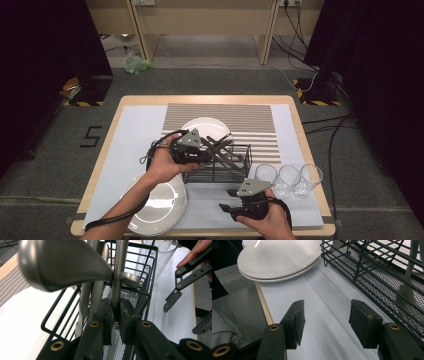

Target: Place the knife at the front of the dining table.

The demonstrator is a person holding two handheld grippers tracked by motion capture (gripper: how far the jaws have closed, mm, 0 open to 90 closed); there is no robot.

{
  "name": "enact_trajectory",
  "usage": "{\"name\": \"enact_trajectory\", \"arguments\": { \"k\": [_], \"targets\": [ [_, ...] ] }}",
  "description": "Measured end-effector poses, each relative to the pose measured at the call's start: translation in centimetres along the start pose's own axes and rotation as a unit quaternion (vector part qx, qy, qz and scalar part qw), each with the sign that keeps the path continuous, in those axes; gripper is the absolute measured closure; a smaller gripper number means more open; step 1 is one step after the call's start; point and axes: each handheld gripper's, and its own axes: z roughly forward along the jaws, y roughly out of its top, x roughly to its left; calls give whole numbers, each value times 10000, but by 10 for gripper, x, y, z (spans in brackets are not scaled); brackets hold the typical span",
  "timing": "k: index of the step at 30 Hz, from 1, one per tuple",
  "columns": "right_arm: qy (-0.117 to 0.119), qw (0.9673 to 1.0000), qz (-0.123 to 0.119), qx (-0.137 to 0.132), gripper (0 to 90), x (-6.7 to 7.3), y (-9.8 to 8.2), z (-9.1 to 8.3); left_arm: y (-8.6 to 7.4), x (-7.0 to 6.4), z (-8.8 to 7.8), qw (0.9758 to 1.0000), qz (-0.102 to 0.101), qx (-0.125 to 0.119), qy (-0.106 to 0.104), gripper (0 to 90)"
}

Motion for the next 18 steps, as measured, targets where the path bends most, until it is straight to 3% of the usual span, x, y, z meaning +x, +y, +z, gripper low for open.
{"name": "enact_trajectory", "arguments": {
  "k": [4, 18],
  "targets": [
    [1, 10000, 10, -3, 459, 0, 0, -1, -2, -1, -2, 9999, -80, -124, -68, 820],
    [-6, 10000, -5, 2, 458, 0, 0, 1, -13, -3, -12, 9984, -53, -543, 118, 822]
  ]
}}
